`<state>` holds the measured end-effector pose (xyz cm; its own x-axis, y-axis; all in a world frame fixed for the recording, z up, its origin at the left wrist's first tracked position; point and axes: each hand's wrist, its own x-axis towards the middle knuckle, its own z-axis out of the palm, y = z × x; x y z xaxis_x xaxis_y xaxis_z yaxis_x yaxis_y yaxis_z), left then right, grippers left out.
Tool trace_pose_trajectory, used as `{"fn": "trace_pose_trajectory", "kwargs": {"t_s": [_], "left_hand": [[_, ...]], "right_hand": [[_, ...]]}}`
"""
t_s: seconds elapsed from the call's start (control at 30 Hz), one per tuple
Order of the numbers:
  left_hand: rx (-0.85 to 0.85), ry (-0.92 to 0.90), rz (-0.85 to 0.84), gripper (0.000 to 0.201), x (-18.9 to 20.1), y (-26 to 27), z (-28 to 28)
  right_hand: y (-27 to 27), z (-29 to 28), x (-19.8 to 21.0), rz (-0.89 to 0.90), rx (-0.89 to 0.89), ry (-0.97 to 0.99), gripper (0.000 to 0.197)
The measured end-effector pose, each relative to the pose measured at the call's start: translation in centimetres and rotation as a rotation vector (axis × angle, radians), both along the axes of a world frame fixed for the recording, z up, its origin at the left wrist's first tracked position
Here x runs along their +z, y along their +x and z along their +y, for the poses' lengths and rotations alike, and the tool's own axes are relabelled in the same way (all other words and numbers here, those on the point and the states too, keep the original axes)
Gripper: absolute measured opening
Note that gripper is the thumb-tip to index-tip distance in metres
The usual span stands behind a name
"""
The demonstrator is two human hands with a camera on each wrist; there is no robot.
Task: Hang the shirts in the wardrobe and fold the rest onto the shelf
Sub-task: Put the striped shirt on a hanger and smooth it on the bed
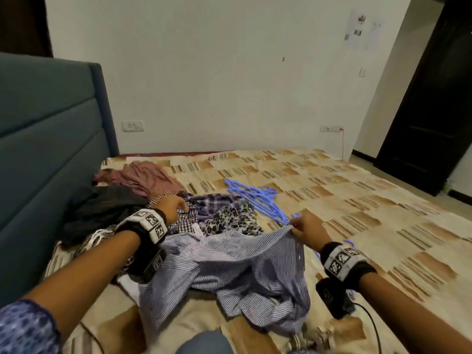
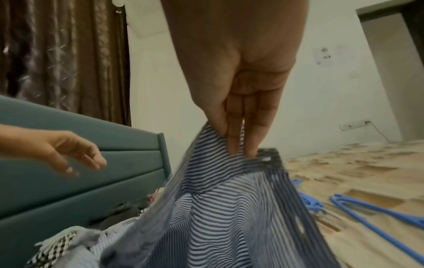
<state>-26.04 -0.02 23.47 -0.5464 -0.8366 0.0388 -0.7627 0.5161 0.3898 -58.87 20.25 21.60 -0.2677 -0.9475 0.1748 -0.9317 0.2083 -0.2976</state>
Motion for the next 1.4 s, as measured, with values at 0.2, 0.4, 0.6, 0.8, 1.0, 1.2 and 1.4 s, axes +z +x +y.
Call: {"fn": "trace_pose_trajectory", "kwargs": {"t_s": [0.2, 0.4, 0.6, 0.8, 1.0, 1.2, 1.4], "left_hand": [[-0.233, 0.083, 0.067, 0.012, 0.6, -4.7, 1.9], [-0.563, 0.336, 0.334, 0.069, 5.1, -11.5, 6.2], [-0.709, 0.295, 0.177, 0.018, 8.2, -13.4, 8.2], [-0.434, -0.036, 0.322, 0.009, 14.6, -14.1, 8.2], [-0.31, 0.073, 0.653, 0.009, 21.2, -13.6, 9.6], [-0.185, 0.08, 0.685, 0.01, 21.2, -11.0, 9.3], [-0.007, -0.039, 0.757, 0.015, 21.2, -8.1, 7.2]], "right_hand": [[1.4, -1.6, 1.6, -0.742, 0.035, -0.221, 0.019], [4.2, -1.5, 7.4, -1.0, 0.316, -0.205, 0.013], [4.8, -0.5, 9.5, -1.056, 0.268, -0.244, 0.036], [7.6, 1.4, 9.6, -1.069, 0.198, -0.393, 0.013], [12.0, -1.1, 10.4, -0.679, 0.065, -0.283, 0.043], [13.5, -3.8, 13.2, -1.062, -0.011, -0.348, 0.024], [9.3, -3.7, 11.6, -0.45, -0.031, -0.064, 0.021]]}}
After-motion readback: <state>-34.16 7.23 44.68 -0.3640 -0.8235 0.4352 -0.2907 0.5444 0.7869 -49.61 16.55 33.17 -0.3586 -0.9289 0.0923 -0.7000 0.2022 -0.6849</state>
